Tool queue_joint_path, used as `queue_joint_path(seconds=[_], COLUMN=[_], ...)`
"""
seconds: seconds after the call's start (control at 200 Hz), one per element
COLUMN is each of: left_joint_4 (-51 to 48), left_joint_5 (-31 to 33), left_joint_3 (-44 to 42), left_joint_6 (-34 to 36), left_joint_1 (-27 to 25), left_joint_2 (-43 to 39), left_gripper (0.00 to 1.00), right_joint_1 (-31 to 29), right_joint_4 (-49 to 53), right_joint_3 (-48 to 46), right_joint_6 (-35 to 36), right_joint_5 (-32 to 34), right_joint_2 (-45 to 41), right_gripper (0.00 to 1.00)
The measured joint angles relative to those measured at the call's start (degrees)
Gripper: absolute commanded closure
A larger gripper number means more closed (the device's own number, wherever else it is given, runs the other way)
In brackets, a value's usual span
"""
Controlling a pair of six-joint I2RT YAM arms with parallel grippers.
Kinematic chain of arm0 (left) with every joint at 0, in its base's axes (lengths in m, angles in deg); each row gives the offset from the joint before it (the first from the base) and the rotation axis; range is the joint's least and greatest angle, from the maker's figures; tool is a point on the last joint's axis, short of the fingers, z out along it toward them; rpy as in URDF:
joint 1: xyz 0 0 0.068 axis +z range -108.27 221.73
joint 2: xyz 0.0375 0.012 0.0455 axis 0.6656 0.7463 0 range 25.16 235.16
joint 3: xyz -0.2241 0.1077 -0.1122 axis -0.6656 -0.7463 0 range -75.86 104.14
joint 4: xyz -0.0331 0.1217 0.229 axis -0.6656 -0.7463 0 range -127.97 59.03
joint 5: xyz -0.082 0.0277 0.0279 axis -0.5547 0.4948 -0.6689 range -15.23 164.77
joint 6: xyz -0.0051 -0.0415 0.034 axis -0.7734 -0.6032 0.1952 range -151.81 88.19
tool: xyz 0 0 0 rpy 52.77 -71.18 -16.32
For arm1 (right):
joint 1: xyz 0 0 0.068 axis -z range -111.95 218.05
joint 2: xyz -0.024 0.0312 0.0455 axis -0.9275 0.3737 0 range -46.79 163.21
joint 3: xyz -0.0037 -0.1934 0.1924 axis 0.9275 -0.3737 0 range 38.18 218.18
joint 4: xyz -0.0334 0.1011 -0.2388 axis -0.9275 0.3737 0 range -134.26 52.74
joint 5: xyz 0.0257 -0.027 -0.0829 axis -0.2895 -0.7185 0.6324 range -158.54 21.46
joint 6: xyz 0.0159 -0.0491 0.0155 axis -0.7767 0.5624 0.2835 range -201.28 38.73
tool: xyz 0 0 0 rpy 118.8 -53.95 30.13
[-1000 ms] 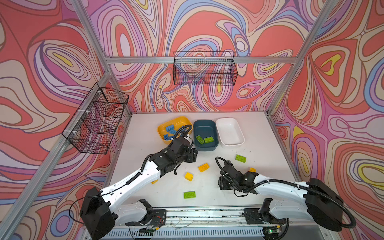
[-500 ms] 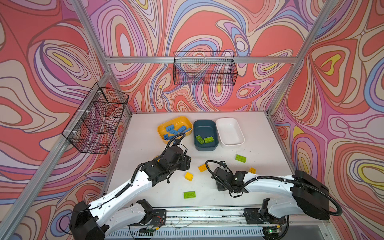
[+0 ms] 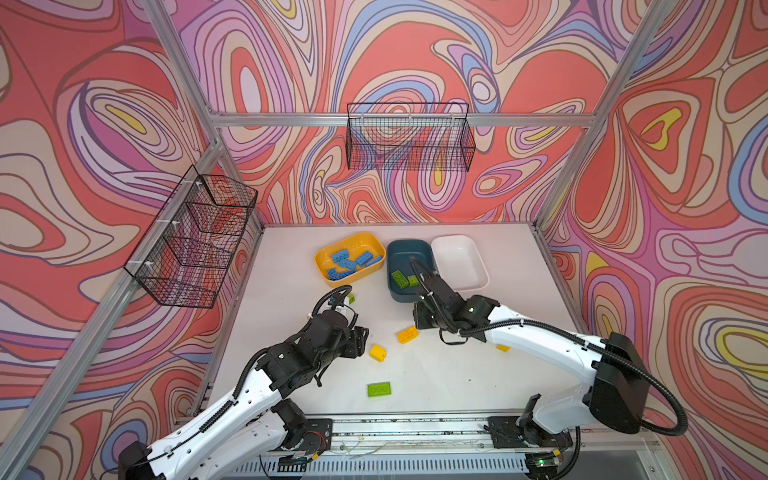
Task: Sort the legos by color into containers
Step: 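Carry the green brick with the right gripper over the teal tub, then open the right gripper over the teal tub while the left gripper lowers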
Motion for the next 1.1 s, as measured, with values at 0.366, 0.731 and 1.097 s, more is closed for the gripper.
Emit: queue_joint_path(seconds=[0.366, 0.731, 1.097], left_joint_4=[-4.5, -6.4, -6.7], left_joint_5=[-4.0, -4.2, 4.8], left_joint_3=[-3.9, -5.5, -5.1], left_joint_6=[-4.2, -8.4, -20.4], left_joint_1=[-0.3, -5.8, -24.1], left_joint_2=[-2.3, -0.8, 8.8], left_gripper=[0.29, 0.29, 0.23], right_joint_1=[12.1, 14.3, 15.8], right_joint_4=[-1.0, 0.2, -1.9], right_joint_3=[25.4, 30.5, 21.1], right_joint_6=[8.5, 10.4, 10.4], right_joint_5=[-7.1, -9.0, -8.9], right_joint_2=[25.7, 30.3, 21.4], right_gripper=[0.75, 0.25, 0.22])
